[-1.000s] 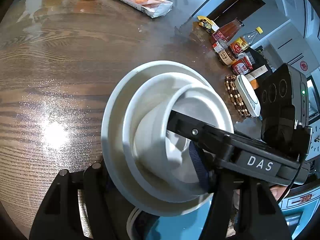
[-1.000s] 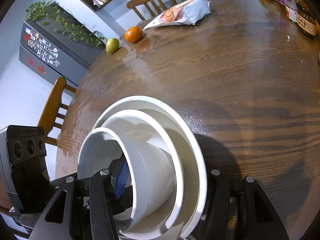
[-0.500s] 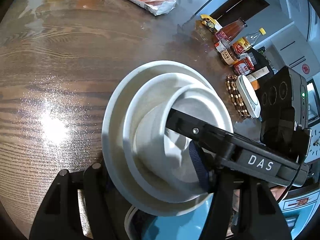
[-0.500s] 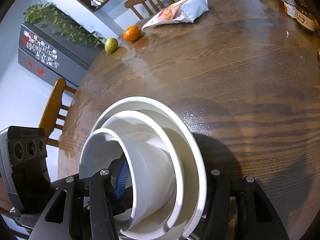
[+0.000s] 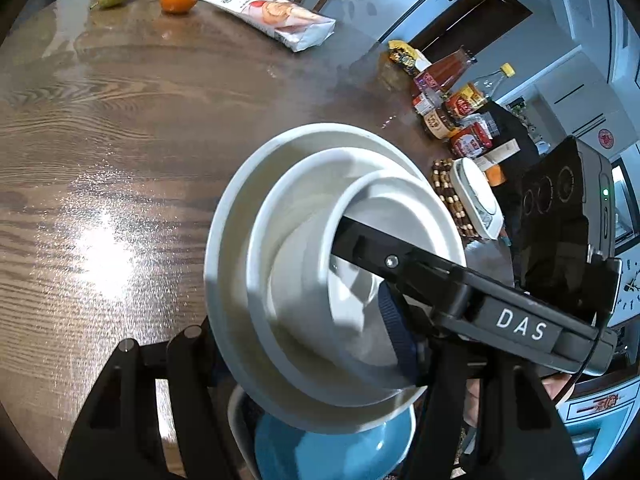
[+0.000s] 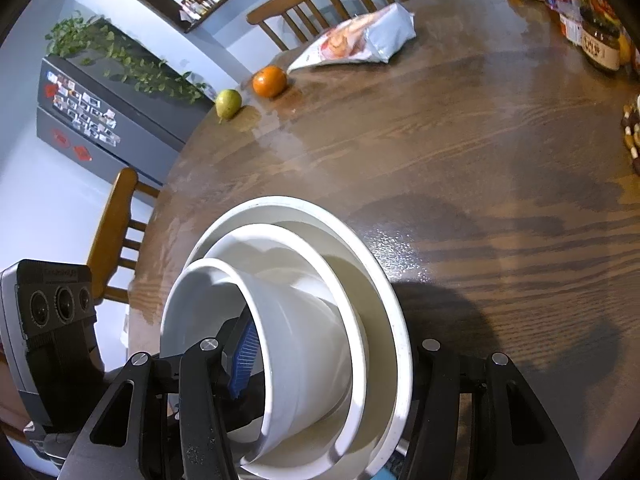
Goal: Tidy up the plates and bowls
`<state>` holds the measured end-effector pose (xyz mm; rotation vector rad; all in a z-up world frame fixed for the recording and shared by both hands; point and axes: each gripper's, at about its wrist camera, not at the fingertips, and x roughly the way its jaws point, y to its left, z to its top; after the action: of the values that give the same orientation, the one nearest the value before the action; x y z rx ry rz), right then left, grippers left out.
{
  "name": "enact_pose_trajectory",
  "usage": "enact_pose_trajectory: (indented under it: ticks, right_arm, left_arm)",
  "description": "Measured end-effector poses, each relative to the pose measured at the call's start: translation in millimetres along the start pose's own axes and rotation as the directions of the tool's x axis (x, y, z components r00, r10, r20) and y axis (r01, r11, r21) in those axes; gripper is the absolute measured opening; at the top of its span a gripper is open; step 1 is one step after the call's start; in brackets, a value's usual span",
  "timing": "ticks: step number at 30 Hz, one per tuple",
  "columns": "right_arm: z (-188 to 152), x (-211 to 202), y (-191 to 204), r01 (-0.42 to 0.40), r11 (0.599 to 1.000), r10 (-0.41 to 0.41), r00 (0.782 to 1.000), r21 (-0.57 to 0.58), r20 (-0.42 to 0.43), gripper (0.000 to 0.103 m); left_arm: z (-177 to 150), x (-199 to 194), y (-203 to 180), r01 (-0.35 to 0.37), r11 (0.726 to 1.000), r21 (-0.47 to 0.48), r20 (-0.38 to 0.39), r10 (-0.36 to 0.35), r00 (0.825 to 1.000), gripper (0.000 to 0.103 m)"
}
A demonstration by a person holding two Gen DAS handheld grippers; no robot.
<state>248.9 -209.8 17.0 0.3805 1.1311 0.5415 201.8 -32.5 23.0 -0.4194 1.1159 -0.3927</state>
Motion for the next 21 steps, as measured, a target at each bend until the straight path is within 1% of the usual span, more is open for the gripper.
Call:
enact_pose_trajectory:
  ticks: [10, 16, 21]
  right_arm:
    - [-21, -29, 15, 0.007, 1.000, -0.005, 0.999, -0.029, 0.041, 0.057]
    - [-38, -38, 19, 0.005, 0.999, -0.003, 0.999, -0.035, 0.049, 0.057]
    - [-54, -36, 18, 0.004, 1.000, -0.003, 0.999, -0.028, 0.037, 0.057]
  left_arm:
    - [-28, -23, -17, 0.009, 1.000, 0.024, 0.023, -0.009, 1.000, 0.062]
    - [-47, -28, -19, 0.008, 1.000, 0.026, 0.014, -0.008, 1.000, 0.062]
    - [-61, -28, -17, 0.002, 1.000, 0.026, -0.005, -0.002, 1.000, 0.062]
